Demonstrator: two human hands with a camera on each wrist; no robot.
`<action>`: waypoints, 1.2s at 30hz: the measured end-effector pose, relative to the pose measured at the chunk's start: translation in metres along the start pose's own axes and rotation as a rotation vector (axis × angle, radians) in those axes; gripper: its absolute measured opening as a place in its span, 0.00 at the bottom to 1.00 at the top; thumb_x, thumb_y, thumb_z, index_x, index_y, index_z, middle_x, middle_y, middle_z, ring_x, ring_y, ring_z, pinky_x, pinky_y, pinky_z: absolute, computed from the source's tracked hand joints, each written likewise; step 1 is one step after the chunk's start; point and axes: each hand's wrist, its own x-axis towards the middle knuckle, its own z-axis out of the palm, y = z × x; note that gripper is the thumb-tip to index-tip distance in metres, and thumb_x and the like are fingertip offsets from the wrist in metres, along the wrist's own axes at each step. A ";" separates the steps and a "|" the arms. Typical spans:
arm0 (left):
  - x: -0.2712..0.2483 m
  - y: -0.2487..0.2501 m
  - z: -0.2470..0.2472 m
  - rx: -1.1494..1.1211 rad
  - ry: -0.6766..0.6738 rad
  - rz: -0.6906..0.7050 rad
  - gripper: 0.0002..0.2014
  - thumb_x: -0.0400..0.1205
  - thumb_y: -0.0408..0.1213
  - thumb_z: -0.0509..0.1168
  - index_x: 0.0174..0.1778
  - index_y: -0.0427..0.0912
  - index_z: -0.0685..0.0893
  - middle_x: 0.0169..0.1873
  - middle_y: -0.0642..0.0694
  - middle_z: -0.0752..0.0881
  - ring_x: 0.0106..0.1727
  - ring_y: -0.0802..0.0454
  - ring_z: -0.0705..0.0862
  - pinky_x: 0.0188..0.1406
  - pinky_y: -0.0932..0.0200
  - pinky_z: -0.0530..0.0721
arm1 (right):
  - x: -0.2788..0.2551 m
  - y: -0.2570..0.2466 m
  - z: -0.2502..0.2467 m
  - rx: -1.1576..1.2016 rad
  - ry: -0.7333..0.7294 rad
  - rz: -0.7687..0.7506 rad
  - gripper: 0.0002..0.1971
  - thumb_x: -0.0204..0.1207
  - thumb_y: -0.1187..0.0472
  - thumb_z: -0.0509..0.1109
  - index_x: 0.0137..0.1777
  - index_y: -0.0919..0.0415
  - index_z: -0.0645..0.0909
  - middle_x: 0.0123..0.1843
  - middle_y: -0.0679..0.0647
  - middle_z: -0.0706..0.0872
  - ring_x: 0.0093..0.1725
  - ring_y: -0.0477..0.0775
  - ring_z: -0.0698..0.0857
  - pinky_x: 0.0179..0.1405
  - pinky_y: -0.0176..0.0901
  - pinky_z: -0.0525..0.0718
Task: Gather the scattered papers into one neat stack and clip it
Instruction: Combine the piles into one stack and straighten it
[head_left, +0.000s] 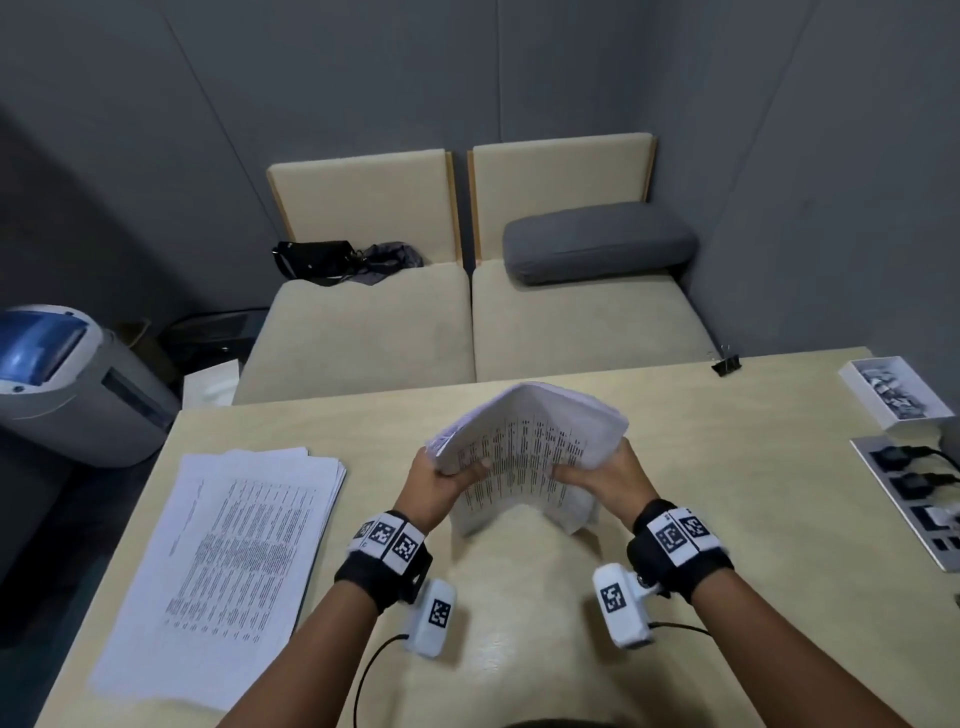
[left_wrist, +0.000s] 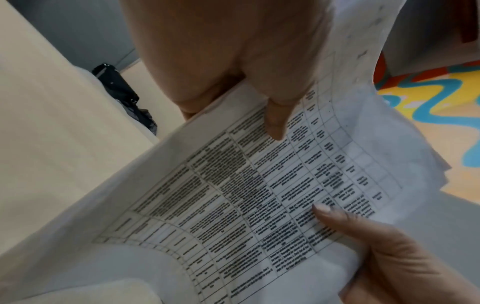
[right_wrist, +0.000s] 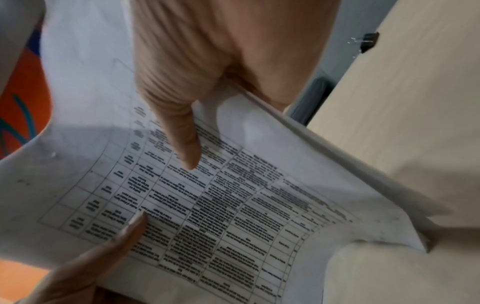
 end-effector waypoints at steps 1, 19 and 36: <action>0.002 -0.001 0.002 -0.013 0.027 -0.003 0.27 0.72 0.31 0.75 0.59 0.67 0.84 0.53 0.58 0.89 0.57 0.54 0.86 0.59 0.53 0.86 | 0.000 0.002 0.004 0.014 0.008 0.020 0.19 0.60 0.74 0.83 0.47 0.56 0.84 0.48 0.55 0.91 0.49 0.54 0.90 0.48 0.47 0.88; -0.026 -0.055 -0.050 0.216 0.273 -0.316 0.07 0.78 0.35 0.72 0.49 0.35 0.88 0.42 0.38 0.91 0.46 0.39 0.90 0.45 0.48 0.89 | -0.011 0.049 0.053 -0.335 -0.205 0.229 0.11 0.69 0.64 0.80 0.50 0.58 0.85 0.43 0.49 0.89 0.43 0.49 0.88 0.35 0.29 0.79; -0.082 -0.092 -0.369 0.655 0.509 -0.679 0.12 0.76 0.32 0.69 0.50 0.27 0.84 0.35 0.33 0.87 0.34 0.40 0.87 0.35 0.45 0.90 | 0.010 0.025 0.270 -0.568 -0.610 0.256 0.12 0.71 0.63 0.74 0.54 0.54 0.83 0.45 0.58 0.92 0.38 0.49 0.89 0.33 0.37 0.82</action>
